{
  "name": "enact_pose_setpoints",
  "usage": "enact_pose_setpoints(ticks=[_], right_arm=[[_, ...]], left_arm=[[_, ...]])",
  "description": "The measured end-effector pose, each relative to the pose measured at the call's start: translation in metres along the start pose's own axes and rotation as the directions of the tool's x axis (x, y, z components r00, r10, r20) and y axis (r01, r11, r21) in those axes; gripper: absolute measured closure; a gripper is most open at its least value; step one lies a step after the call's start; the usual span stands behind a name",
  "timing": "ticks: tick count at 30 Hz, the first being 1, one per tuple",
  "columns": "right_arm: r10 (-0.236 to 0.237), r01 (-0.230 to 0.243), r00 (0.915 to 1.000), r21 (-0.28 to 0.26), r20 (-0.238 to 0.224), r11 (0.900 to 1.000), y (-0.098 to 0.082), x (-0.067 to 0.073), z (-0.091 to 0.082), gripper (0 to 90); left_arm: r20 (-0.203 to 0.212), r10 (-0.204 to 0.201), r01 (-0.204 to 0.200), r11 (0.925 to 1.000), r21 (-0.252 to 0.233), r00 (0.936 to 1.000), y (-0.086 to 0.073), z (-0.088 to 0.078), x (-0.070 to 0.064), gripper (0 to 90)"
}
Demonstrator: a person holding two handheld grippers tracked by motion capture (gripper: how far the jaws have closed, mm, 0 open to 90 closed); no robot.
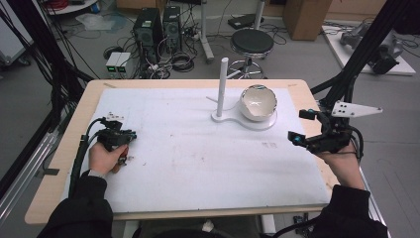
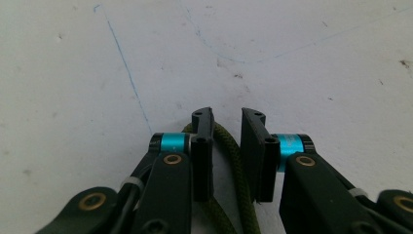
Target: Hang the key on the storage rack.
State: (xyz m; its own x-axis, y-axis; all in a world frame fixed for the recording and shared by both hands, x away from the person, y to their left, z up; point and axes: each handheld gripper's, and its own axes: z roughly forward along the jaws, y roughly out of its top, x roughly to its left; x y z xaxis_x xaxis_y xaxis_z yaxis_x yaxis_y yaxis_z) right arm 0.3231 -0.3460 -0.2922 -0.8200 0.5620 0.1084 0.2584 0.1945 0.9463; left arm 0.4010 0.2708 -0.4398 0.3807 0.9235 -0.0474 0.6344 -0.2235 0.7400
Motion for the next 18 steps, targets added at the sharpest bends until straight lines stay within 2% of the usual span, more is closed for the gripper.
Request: enact_pose_setpoints(ticks=[3, 4, 7, 13, 16, 17, 18], right_arm=[[0.005, -0.005, 1.0, 0.007, -0.002, 1.0, -0.001, 0.0, 0.001, 1.2], [0.0, 0.0, 1.0, 0.013, 0.004, 1.0, -0.001, 0.0, 0.002, 1.2], [-0.006, 0.006, 0.9999, 0.031, 0.009, 1.0, -0.001, 0.001, 0.003, 1.2], [-0.01, 0.01, 0.9999, 0.019, 0.005, 1.0, 0.0, 0.0, 0.003, 1.2], [-0.006, 0.006, 1.0, 0.019, 0.004, 1.0, 0.0, -0.001, 0.003, 1.2], [-0.005, 0.005, 1.0, 0.016, 0.004, 1.0, 0.0, -0.001, 0.003, 1.2], [-0.008, 0.008, 0.9999, 0.012, 0.006, 1.0, 0.001, -0.001, 0.003, 1.2]], left_arm=[[-0.014, 0.013, -0.013, 0.9999, 0.005, 0.9998, 0.001, 0.0, -0.002, 78.0], [-0.02, 0.015, -0.015, 0.9998, 0.009, 0.9997, 0.001, 0.0, -0.002, 82.8], [-0.006, 0.005, -0.004, 0.9999, 0.012, 1.0, 0.001, -0.001, 0.001, 84.0], [-0.021, 0.018, -0.018, 0.9996, 0.024, 0.9996, 0.004, -0.003, 0.001, 84.4], [0.006, -0.026, 0.026, 0.9991, -0.034, 0.9997, 0.009, -0.015, 0.006, 84.4], [0.038, -0.048, 0.051, 0.995, -0.086, 0.9981, 0.012, -0.027, 0.007, 84.5], [0.038, -0.048, 0.051, 0.995, -0.086, 0.9981, 0.012, -0.027, 0.007, 84.5]])
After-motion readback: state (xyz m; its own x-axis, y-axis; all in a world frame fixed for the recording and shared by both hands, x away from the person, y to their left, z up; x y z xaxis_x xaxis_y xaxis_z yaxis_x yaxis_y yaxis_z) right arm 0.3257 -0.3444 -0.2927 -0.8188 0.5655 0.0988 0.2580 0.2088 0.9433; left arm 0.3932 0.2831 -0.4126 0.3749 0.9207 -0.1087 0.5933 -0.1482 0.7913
